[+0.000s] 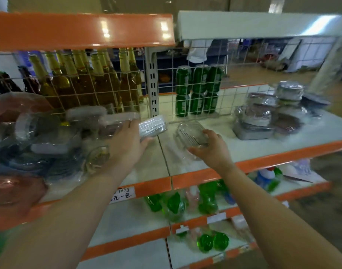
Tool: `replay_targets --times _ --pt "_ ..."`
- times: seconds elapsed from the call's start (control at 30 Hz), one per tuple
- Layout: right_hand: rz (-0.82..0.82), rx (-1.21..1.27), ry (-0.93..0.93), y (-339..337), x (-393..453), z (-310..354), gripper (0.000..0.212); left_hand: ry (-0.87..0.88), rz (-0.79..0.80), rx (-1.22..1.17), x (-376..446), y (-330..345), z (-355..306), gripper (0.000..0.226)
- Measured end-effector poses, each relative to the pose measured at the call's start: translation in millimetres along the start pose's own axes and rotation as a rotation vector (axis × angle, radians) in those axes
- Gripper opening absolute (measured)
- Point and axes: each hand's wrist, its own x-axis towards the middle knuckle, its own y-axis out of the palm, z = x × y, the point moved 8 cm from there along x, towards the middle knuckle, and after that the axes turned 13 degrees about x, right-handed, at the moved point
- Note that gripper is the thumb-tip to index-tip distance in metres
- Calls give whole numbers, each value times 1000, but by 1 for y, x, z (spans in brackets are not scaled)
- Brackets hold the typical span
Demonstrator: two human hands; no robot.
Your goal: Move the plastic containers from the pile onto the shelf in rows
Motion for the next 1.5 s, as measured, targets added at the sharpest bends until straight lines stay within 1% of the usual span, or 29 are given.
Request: replay_targets --times 0.2,0.37,0.5,0.67,0.83,0.93,1.07,1.17,1.27,1.4,1.5 --pt "-139 -9 11 -79 5 -33 78 13 50 -54 14 14 -71 55" --pt "-248 -14 2 -156 22 -64 77 40 7 -126 37 26 -148 54" --pt "-325 -38 -14 -223 47 -98 78 37 -1 -207 57 42 -223 55" --pt "-355 -42 -10 -301 91 -143 76 64 -28 -249 83 60 -320 56" --pt "-379 -35 -44 -358 137 -172 73 128 -142 -272 114 65 -394 54" --pt "-350 -21 -63 -372 167 -185 71 159 -179 -221 133 72 -427 52" --pt "-282 -6 -90 -369 202 -200 67 123 -183 -175 159 90 -454 51" --pt "-231 36 -144 -359 219 -208 65 65 -148 -232 178 107 -465 52" --pt "-171 16 -207 -351 231 -212 66 9 -89 -275 196 127 -472 45" --pt "-146 8 -249 -345 243 -210 65 59 -42 -325 216 144 -478 35" --pt "-135 13 -286 -342 251 -208 66 -48 -6 -474 225 142 -465 31"
